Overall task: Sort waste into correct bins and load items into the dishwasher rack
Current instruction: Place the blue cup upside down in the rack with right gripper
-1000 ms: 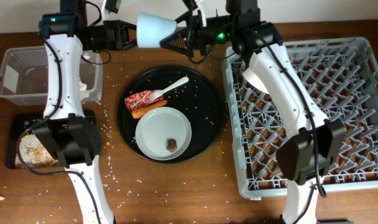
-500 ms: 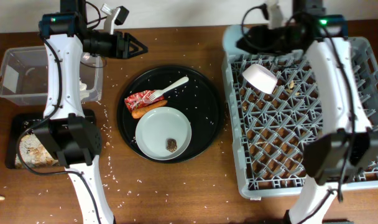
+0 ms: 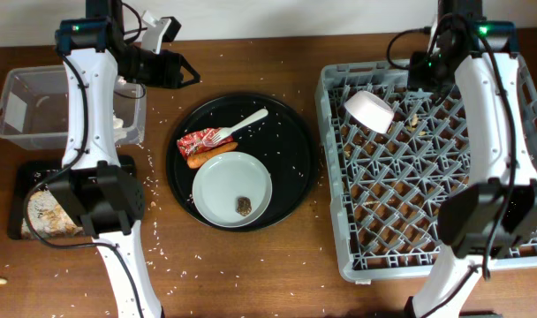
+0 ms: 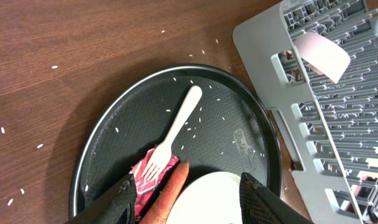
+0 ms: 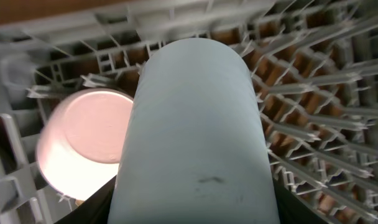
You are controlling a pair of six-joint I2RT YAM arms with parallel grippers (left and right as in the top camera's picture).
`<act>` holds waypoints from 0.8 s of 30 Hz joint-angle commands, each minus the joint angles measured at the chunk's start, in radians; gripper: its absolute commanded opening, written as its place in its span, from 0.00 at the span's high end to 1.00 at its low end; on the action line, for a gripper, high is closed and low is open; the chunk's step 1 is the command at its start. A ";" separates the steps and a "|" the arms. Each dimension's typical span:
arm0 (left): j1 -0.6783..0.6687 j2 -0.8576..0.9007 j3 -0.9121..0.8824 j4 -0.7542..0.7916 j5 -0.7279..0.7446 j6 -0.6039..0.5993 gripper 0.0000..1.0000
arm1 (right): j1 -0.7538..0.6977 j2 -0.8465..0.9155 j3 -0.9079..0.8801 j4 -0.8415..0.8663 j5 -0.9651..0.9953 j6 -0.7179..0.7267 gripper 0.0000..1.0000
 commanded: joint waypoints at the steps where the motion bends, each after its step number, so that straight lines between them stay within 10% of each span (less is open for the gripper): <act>1: -0.003 -0.005 0.010 -0.008 -0.004 0.005 0.47 | -0.056 0.050 0.006 0.000 -0.111 0.000 0.47; 9: -0.003 -0.005 0.010 -0.013 -0.003 0.005 0.47 | -0.122 0.138 0.005 -0.005 -0.227 -0.021 0.44; 11: -0.003 -0.005 0.010 -0.014 -0.003 0.005 0.47 | -0.122 0.147 0.005 -0.013 -0.227 -0.021 0.01; 24: -0.004 -0.021 0.011 -0.080 -0.004 0.006 0.44 | 0.063 0.057 0.383 -0.231 -0.373 -0.063 0.01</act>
